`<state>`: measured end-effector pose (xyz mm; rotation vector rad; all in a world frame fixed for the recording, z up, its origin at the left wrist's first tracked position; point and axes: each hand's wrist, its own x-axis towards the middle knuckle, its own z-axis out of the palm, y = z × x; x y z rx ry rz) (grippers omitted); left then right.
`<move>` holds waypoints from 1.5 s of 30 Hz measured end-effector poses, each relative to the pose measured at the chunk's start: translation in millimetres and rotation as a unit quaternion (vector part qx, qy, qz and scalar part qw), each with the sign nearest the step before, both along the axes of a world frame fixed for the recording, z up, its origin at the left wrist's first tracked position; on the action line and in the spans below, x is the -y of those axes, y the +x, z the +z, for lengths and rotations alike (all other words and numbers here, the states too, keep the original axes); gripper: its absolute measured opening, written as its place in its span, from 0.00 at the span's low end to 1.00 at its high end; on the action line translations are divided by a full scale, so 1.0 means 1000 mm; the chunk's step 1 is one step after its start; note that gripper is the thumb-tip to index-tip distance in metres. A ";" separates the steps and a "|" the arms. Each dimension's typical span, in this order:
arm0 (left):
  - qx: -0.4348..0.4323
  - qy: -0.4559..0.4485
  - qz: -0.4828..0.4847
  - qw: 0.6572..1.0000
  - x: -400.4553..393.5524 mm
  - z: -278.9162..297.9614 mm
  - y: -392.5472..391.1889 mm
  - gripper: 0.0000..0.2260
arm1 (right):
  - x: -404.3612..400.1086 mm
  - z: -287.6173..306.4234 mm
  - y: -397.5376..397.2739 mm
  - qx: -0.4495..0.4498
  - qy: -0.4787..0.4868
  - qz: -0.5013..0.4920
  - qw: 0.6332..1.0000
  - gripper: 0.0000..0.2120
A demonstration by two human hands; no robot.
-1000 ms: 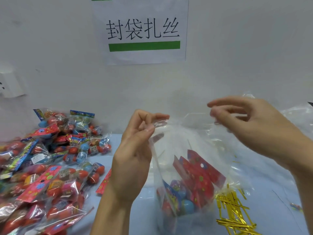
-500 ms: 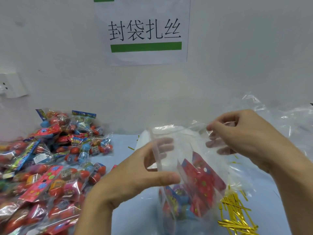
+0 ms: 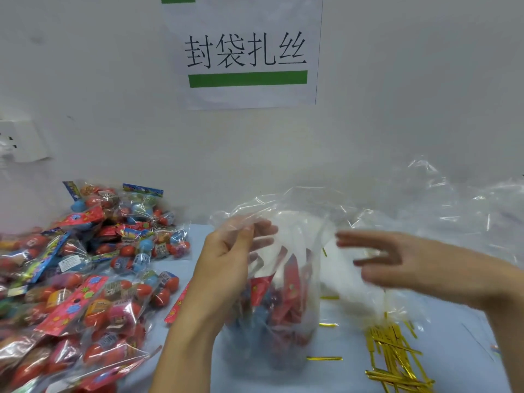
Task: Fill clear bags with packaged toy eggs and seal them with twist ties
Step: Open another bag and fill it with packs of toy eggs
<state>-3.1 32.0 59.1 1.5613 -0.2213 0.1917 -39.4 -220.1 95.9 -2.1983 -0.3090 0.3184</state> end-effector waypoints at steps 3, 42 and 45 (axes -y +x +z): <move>-0.007 -0.015 0.001 1.000 0.006 -0.002 0.001 0.15 | -0.030 -0.012 0.007 -0.063 -0.046 0.087 0.993 0.53; 0.134 0.128 -0.001 0.983 0.034 0.008 -0.014 0.10 | -0.096 -0.030 0.012 -0.047 -0.038 0.023 0.998 0.14; 0.137 0.146 0.000 0.980 0.039 0.010 -0.017 0.11 | -0.098 -0.030 0.013 -0.074 -0.068 0.039 0.994 0.21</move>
